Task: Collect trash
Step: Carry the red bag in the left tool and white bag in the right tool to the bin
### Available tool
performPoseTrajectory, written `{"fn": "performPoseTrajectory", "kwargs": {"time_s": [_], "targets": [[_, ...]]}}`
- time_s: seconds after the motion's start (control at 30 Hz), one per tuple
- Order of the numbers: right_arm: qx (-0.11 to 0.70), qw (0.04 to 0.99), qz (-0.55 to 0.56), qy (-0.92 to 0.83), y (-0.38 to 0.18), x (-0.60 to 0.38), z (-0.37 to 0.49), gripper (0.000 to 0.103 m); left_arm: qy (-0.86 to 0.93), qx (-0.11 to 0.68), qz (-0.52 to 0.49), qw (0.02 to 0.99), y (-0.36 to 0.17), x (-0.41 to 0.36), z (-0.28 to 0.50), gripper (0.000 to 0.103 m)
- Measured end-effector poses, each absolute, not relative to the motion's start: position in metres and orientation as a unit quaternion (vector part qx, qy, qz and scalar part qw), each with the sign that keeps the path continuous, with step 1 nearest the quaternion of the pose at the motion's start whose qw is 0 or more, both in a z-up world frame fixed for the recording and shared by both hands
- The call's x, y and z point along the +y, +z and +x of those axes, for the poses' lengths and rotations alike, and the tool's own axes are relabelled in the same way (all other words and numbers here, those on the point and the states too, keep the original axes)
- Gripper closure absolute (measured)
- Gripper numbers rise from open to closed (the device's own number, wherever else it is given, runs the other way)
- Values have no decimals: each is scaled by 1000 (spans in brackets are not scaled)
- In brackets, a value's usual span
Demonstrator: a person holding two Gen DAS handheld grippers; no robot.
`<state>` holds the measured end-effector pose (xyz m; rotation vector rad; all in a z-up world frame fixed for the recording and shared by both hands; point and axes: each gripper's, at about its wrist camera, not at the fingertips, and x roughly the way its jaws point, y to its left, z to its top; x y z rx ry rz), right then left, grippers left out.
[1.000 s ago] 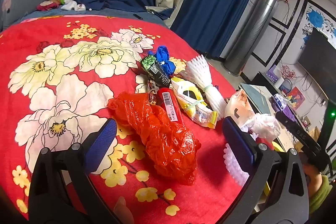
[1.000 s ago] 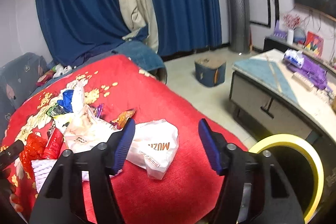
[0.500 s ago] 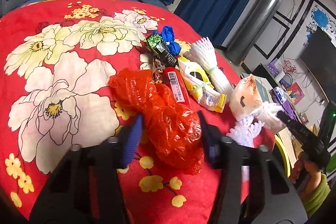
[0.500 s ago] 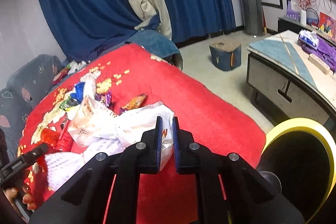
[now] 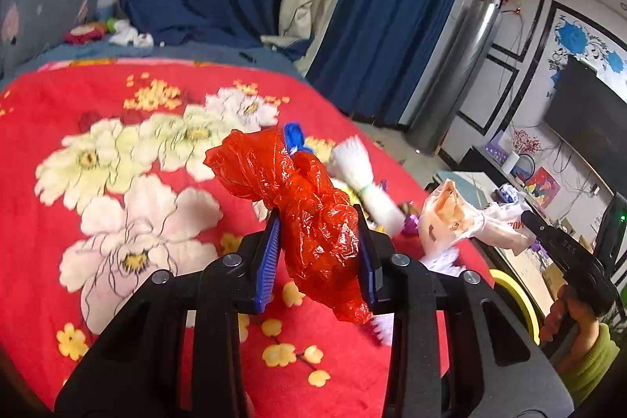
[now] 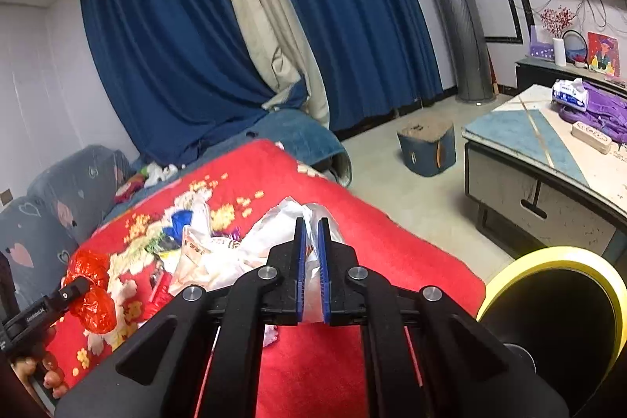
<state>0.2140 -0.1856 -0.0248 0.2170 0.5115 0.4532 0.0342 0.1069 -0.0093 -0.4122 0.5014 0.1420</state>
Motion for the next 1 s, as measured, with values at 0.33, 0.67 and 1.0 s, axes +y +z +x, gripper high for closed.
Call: {"fn": "performPoseTrajectory", "kwargs": {"time_s": [0.33,0.67,1.0], "targets": [[215,946,111,215,-4,-195,208,97,21,224,-180,958,17,79,52,76],[205,955,109,185,0,-221,205,97,-36,226,-162,960,29,35,83,76],[206,964,118,119,-9,-291,190,97,-107,229,-142,957,32,-37,114,76]]}}
